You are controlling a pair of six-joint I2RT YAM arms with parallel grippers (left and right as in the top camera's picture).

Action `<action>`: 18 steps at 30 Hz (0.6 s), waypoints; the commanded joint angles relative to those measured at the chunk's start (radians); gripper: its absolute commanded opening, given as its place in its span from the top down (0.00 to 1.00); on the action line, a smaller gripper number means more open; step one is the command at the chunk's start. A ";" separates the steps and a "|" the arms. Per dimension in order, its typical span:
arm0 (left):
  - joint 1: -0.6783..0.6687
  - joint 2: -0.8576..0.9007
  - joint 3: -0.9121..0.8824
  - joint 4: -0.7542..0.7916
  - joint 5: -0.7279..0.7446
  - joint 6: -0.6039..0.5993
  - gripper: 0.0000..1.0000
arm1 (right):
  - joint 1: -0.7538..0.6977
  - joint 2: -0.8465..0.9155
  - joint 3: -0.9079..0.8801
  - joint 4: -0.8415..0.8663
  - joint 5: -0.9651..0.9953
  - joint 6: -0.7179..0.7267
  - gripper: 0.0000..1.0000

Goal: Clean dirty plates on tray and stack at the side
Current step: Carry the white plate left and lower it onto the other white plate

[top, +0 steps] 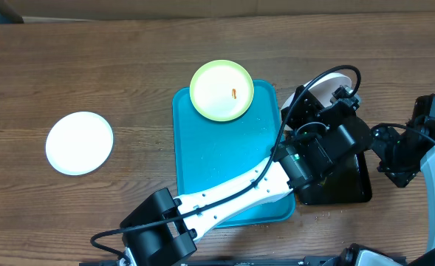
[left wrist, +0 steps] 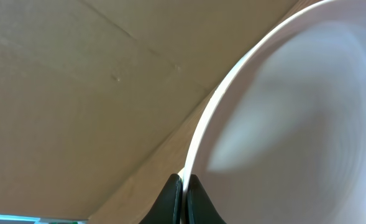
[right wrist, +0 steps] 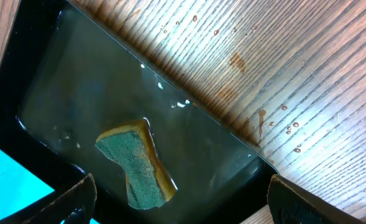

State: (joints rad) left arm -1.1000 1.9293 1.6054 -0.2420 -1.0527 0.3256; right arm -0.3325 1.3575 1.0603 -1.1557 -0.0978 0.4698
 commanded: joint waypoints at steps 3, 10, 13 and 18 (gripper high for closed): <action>-0.010 -0.006 0.030 0.000 -0.027 -0.011 0.96 | -0.002 -0.006 0.006 0.002 -0.002 -0.007 0.10; -0.005 -0.013 0.030 -0.090 0.000 -0.096 0.96 | -0.002 -0.006 0.006 0.002 -0.002 -0.007 0.10; 0.015 -0.050 0.031 -0.189 -0.022 -0.277 0.96 | -0.002 -0.006 0.006 -0.003 -0.001 -0.007 0.10; 0.100 -0.206 0.031 -0.413 0.212 -0.578 0.96 | -0.002 -0.006 0.006 -0.003 -0.002 -0.007 0.10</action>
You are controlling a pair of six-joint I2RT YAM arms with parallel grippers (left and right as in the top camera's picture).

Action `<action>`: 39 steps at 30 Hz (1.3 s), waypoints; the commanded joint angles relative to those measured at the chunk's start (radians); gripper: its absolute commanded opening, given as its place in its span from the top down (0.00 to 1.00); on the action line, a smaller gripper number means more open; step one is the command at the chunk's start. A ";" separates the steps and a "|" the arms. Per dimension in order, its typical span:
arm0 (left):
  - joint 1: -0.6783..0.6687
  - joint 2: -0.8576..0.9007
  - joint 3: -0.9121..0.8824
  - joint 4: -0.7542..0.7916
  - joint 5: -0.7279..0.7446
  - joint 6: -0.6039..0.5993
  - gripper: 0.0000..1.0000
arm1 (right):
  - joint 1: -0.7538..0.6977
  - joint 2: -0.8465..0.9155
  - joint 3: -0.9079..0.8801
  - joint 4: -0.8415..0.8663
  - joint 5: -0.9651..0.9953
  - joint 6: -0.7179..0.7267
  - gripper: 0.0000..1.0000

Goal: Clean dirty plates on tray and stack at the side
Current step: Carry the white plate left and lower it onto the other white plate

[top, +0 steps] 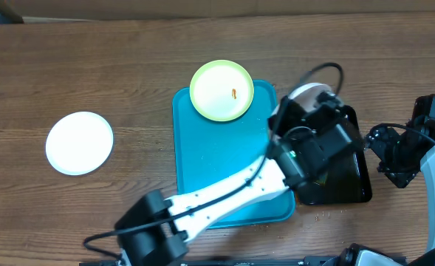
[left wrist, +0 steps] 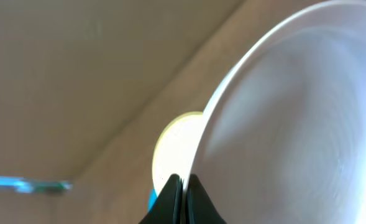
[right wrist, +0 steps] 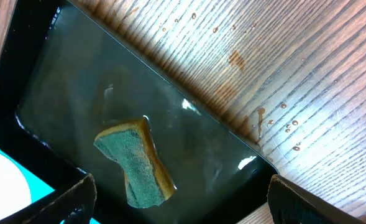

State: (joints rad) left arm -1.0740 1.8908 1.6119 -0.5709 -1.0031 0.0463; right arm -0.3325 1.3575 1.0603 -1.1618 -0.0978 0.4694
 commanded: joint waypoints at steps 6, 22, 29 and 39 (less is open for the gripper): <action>0.351 -0.351 0.025 -0.408 0.503 -0.549 0.96 | -0.002 -0.006 0.006 0.004 -0.002 -0.006 0.10; 1.409 -0.398 -0.184 -0.653 0.874 -0.458 0.96 | -0.002 -0.006 0.006 0.000 -0.002 -0.006 0.10; 1.697 -0.387 -0.428 -0.422 0.952 -0.435 0.96 | -0.002 -0.006 0.006 0.000 -0.002 -0.007 0.10; 1.799 -0.388 -0.486 -0.237 1.057 -0.391 0.42 | -0.002 -0.006 0.006 0.000 -0.002 -0.007 0.10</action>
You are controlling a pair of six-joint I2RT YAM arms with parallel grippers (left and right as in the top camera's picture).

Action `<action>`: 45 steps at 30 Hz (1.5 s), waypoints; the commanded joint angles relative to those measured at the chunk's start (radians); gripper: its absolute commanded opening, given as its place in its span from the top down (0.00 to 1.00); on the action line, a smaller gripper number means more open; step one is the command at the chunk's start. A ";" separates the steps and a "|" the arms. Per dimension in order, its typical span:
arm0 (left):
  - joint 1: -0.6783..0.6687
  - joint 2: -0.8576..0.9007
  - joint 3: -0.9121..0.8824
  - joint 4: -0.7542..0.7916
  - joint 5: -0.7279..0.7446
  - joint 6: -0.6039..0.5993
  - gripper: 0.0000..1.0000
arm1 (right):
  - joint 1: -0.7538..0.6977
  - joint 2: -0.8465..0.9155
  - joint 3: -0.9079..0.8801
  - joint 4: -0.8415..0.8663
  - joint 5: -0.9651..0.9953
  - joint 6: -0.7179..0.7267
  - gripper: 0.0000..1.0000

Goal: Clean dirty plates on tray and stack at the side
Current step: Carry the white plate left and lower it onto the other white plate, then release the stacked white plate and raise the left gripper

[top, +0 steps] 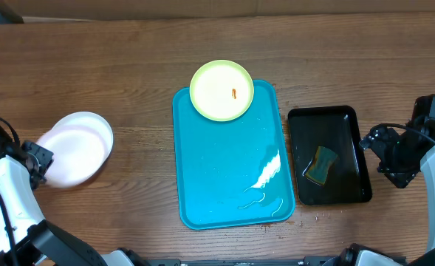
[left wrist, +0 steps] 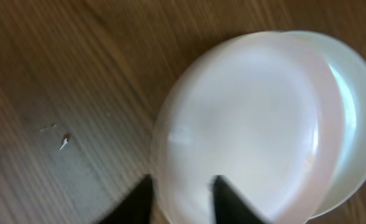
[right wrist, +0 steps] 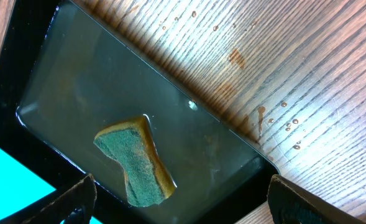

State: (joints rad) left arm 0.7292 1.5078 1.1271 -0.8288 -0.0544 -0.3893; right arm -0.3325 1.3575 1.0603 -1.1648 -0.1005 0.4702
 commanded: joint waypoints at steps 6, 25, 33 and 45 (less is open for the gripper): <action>-0.048 -0.006 0.027 -0.003 0.455 0.110 0.40 | -0.002 -0.006 0.006 0.003 0.001 -0.008 0.10; -0.251 -0.010 0.031 -0.115 -0.037 -0.016 0.54 | -0.002 -0.006 0.006 -0.005 0.001 -0.007 0.10; -0.243 0.013 -0.052 -0.040 -0.282 -0.031 0.51 | -0.002 -0.006 0.006 -0.003 0.001 -0.008 0.10; -0.243 0.156 -0.077 0.055 -0.274 0.013 0.51 | -0.002 -0.006 0.006 -0.005 0.001 -0.007 0.10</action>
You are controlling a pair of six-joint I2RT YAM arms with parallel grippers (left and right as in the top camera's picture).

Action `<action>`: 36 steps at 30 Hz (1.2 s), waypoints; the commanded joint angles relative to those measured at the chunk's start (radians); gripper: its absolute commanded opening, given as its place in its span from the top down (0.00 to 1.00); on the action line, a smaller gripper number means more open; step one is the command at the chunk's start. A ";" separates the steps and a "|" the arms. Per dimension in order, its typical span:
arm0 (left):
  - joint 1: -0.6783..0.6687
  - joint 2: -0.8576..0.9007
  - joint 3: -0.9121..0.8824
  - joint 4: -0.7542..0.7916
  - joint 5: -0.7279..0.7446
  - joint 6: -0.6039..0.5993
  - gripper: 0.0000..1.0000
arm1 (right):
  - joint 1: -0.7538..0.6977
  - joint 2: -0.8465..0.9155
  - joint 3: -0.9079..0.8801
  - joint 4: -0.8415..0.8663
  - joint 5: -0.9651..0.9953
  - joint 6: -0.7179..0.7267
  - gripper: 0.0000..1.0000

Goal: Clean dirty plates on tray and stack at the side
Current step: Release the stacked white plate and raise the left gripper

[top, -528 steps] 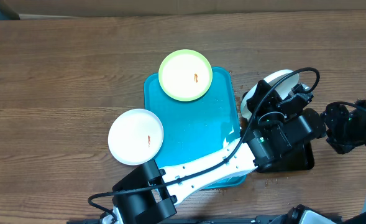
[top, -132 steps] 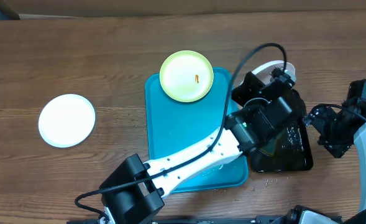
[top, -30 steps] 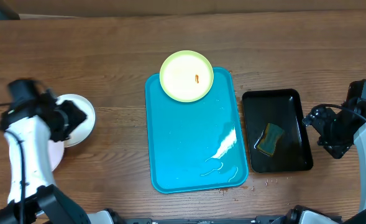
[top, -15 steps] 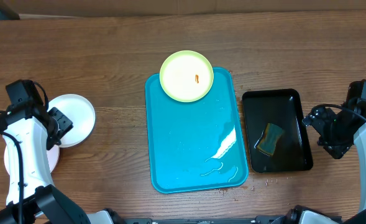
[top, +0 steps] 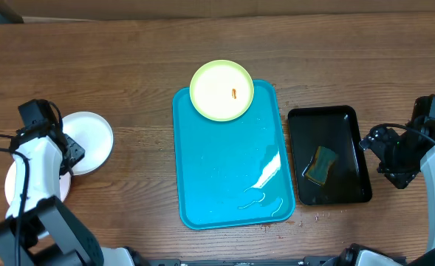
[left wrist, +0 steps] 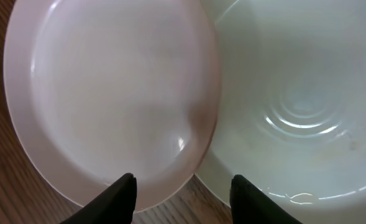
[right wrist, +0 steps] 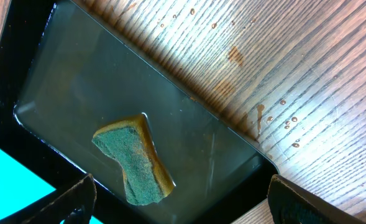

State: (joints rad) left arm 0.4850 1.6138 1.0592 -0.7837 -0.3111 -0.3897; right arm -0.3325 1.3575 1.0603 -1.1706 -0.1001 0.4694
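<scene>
A pinkish-white plate (left wrist: 108,99) lies by a white plate (left wrist: 294,106), its edge overlapping that plate's rim. Overhead, the white plate (top: 93,139) sits at the table's left, and the pinkish one (top: 12,192) is mostly under my left arm. My left gripper (left wrist: 183,199) hovers open over the seam between them, holding nothing. A pale green plate (top: 221,90) with an orange speck rests on the far end of the teal tray (top: 217,185). My right gripper (right wrist: 183,208) stands open above the black basin (right wrist: 77,68) and holds nothing.
A green-and-yellow sponge (right wrist: 136,162) lies in water in the black basin (top: 343,118), right of the tray. Water streaks (top: 267,174) mark the tray's near right. Droplets (right wrist: 288,124) dot the wood beside the basin.
The pinkish plate lay tilted over the white plate's near-left part. Now it sits farther to the near left, touching only at the rim. My left gripper has moved over their meeting edges.
My left gripper was shut on the rim of the pinkish plate, held up over the black basin at the right. Then it held it nearer the tray. Then the plate lay on the white plate at the left, released. Now the open gripper hovers over both.
</scene>
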 commanded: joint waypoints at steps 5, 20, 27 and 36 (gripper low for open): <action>0.001 0.110 -0.009 0.040 -0.002 0.060 0.67 | -0.002 -0.006 0.006 -0.003 0.000 -0.006 0.10; -0.105 0.097 0.103 -0.024 0.119 0.132 0.96 | -0.002 -0.006 0.006 -0.006 0.000 -0.006 0.10; -0.182 0.097 0.103 0.061 0.119 0.152 0.96 | -0.002 -0.006 0.006 -0.014 0.000 -0.006 0.10; -0.194 0.097 0.103 0.172 0.296 0.189 0.96 | -0.002 -0.006 0.006 -0.017 0.000 -0.006 0.10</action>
State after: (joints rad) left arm 0.2977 1.7199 1.1408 -0.6334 -0.1284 -0.2283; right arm -0.3325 1.3575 1.0603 -1.1900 -0.1001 0.4702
